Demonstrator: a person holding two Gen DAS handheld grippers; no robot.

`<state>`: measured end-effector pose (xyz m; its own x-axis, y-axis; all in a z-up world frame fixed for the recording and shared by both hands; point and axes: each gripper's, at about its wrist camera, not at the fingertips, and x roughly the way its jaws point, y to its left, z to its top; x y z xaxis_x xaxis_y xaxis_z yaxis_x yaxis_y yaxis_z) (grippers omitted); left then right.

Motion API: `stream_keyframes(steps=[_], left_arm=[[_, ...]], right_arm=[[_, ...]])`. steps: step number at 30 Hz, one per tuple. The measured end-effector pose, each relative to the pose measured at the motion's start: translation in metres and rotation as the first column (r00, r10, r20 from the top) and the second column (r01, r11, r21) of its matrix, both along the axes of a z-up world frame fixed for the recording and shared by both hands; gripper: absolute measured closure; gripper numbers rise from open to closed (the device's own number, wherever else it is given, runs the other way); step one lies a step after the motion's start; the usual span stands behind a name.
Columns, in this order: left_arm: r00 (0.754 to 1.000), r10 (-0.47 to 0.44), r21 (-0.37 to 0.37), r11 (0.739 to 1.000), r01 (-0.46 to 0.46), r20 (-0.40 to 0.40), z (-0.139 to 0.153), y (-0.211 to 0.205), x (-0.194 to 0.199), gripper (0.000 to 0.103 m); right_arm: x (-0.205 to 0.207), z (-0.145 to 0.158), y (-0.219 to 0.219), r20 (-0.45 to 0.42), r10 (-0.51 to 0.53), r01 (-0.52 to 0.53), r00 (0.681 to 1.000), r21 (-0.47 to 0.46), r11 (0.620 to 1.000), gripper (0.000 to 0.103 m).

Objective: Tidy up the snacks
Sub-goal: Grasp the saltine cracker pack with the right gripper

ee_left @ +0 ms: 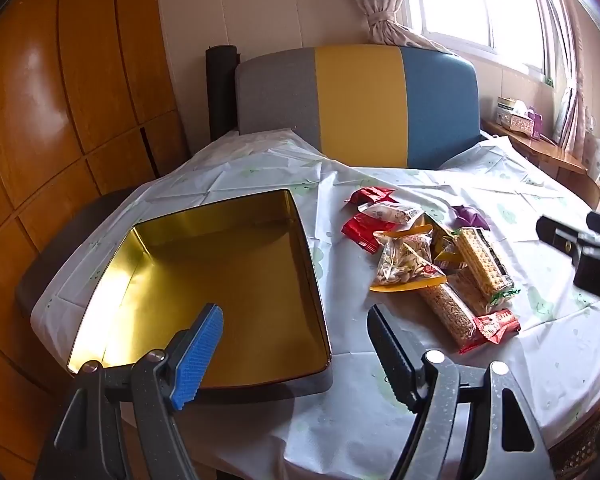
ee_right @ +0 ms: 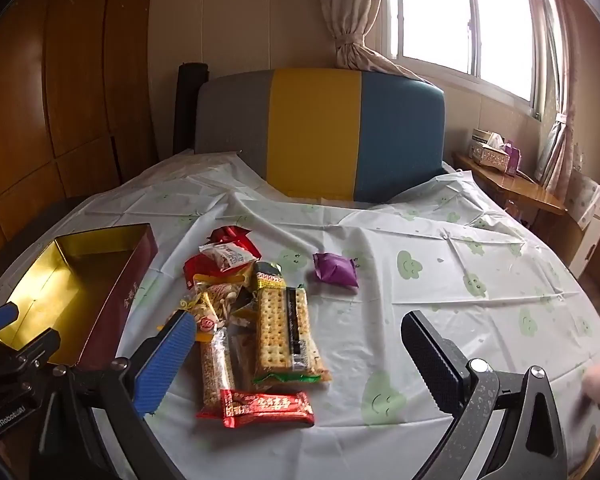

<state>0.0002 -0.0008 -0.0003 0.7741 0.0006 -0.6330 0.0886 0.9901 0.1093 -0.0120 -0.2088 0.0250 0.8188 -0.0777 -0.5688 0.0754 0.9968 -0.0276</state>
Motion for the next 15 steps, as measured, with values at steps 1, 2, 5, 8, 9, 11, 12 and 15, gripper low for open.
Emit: stream_keyframes(steps=[1,2,5,8,9,11,12,15], left_arm=[[1.000,-0.001,0.002,1.000,0.001,-0.001,0.000,0.000,0.000,0.027],[1.000,-0.002,0.004,1.000,0.002,-0.002,0.000,-0.001,0.000,0.027],[1.000,-0.007,0.011,1.000,0.007,-0.004,0.000,-0.005,-0.002,0.027],[1.000,-0.012,0.019,1.000,0.012,-0.007,0.000,-0.007,-0.004,0.027],[1.000,-0.013,0.022,1.000,0.013,-0.009,0.000,-0.008,-0.006,0.027],[1.000,-0.016,0.015,1.000,0.016,-0.014,-0.003,-0.006,-0.004,0.027],[1.000,-0.020,0.028,0.999,0.020,-0.014,-0.004,-0.007,0.000,0.027],[0.999,-0.027,0.037,0.999,0.028,-0.022,-0.006,-0.010,0.001,0.027]], right_arm=[[0.002,0.001,-0.002,0.000,0.004,-0.004,1.000,-0.001,1.000,0.000],[0.004,0.002,-0.005,-0.004,0.011,-0.011,1.000,-0.004,1.000,0.000],[0.013,0.006,-0.011,-0.020,0.041,-0.041,0.999,-0.007,0.999,0.000],[0.023,0.007,-0.018,-0.040,0.068,-0.069,0.997,-0.013,0.998,0.000],[0.026,0.008,-0.020,-0.048,0.075,-0.076,0.996,-0.018,0.997,0.000],[0.032,0.007,-0.023,-0.062,0.090,-0.092,0.994,-0.023,0.996,0.000],[0.034,0.006,-0.024,-0.070,0.099,-0.101,0.993,-0.023,0.995,0.000],[0.045,0.004,-0.028,-0.098,0.127,-0.130,0.987,-0.028,0.991,0.000]])
